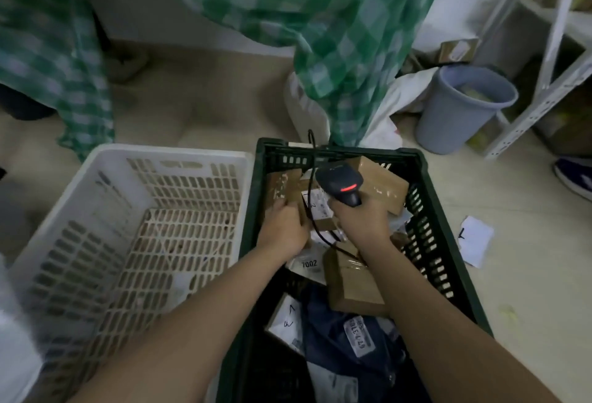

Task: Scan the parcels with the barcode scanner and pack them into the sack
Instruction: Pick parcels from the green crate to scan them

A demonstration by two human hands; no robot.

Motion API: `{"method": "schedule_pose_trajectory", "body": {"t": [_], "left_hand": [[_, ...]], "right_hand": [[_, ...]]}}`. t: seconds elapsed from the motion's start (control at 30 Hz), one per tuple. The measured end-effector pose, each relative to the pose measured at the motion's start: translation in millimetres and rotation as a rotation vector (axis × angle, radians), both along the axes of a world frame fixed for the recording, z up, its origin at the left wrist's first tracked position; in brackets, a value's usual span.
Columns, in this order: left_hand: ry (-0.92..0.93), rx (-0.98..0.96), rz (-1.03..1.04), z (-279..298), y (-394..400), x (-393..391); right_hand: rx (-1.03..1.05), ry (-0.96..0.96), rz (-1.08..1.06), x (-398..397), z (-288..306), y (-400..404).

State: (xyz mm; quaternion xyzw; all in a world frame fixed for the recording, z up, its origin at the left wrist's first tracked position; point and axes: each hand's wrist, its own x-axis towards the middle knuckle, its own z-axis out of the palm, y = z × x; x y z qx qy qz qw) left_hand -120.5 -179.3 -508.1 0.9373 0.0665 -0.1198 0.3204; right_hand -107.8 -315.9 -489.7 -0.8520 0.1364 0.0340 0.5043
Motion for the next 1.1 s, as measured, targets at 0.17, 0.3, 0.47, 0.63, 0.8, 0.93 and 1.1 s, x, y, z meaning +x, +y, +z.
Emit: {"method": "schedule_pose_trajectory", "body": {"t": [0.17, 0.3, 0.47, 0.63, 0.8, 0.93, 1.1], "left_hand": [[-0.013, 0.184, -0.024, -40, -7, 12], [-0.009, 0.035, 0.023, -54, -16, 12], [-0.029, -0.052, 0.276, -56, -24, 15], [0.002, -0.06, 0.361, -53, -33, 18], [-0.017, -0.1, 0.399, -41, -33, 13], [0.02, -0.145, 0.305, -20, -24, -5], [-0.022, -0.189, 0.1, 34, 8, -45]], "right_hand": [[-0.059, -0.022, 0.032, 9, -20, -14], [-0.083, -0.03, 0.02, 3, -23, -29], [-0.047, -0.032, 0.007, -8, -24, -37], [-0.038, -0.025, 0.042, -23, -17, -39], [0.002, -0.008, 0.007, -36, -15, -43], [0.075, -0.046, -0.041, -47, -9, -44], [0.195, -0.109, -0.145, -57, 17, -25]]}}
